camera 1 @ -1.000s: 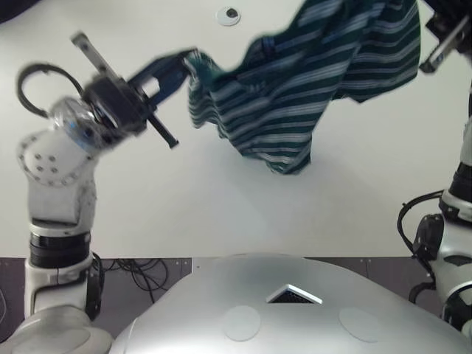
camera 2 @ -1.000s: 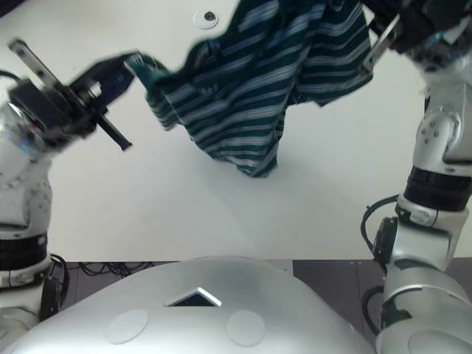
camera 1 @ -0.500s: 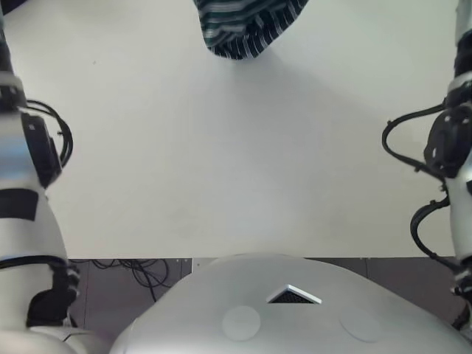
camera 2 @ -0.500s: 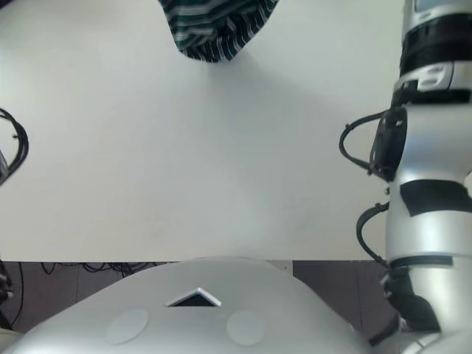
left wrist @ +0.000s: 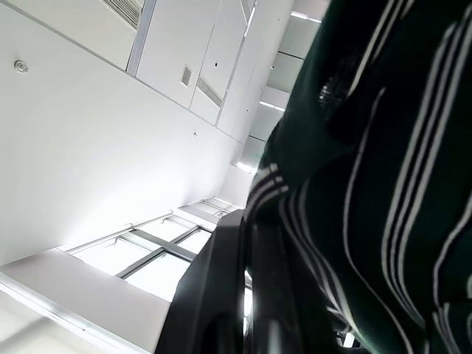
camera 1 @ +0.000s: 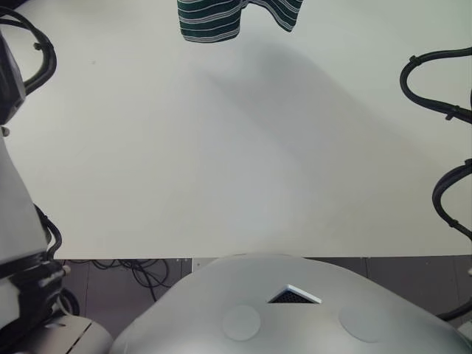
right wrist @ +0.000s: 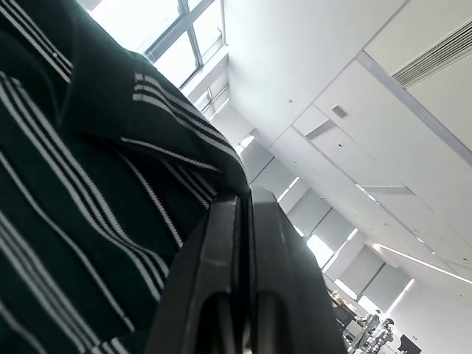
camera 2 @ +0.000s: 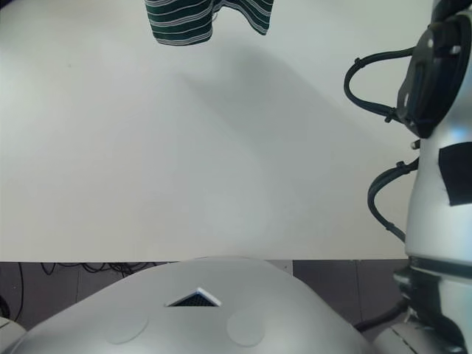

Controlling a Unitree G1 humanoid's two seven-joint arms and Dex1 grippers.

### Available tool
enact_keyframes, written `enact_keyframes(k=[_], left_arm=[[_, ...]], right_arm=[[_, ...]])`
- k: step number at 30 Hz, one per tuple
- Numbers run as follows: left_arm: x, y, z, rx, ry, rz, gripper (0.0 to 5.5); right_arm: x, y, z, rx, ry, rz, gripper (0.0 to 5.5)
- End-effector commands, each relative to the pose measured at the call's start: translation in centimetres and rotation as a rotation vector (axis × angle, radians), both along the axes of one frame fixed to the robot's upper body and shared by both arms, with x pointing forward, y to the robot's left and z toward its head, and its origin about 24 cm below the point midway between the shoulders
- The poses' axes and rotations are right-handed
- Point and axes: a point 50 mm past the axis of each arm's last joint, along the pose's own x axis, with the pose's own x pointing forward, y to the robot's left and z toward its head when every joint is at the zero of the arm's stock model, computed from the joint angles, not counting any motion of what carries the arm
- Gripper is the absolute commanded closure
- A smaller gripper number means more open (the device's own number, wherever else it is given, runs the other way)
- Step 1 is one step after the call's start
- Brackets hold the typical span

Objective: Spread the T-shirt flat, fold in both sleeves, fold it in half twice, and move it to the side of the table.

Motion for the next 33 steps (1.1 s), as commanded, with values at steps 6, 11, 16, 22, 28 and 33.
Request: enact_keyframes(k=[6, 11, 16, 22, 28, 33], left_arm=[[-2.6, 2.5, -9.3, -0.081, 0.347, -0.473, 5.47], [-18.9, 3.2, -17.1, -0.242, 0.883, -1.049, 5.47], [-29.9, 1.7, -23.5, -0.267, 1.338, -1.103, 5.47], [-33.6, 1.4, -26.7, -0.199, 1.521, -0.962, 5.47], [-34.1, 2.1, -27.5, -0.025, 1.551, -0.782, 5.47], [-34.6, 2.7, -28.8, 0.111, 1.568, -0.666, 5.47]], right_arm=[[-2.5, 0.0, -6.5, -0.11, 0.115, 0.557, 5.5], [-13.8, -3.8, -14.2, -0.098, 0.455, 1.171, 5.5], [-22.7, -6.3, -23.5, -0.134, 1.116, 1.268, 5.5], [-27.8, -6.7, -28.1, -0.206, 1.418, 1.218, 5.5], [-30.2, -6.4, -28.7, -0.24, 1.497, 1.198, 5.5], [-31.2, -6.6, -29.1, -0.301, 1.498, 1.115, 5.5]])
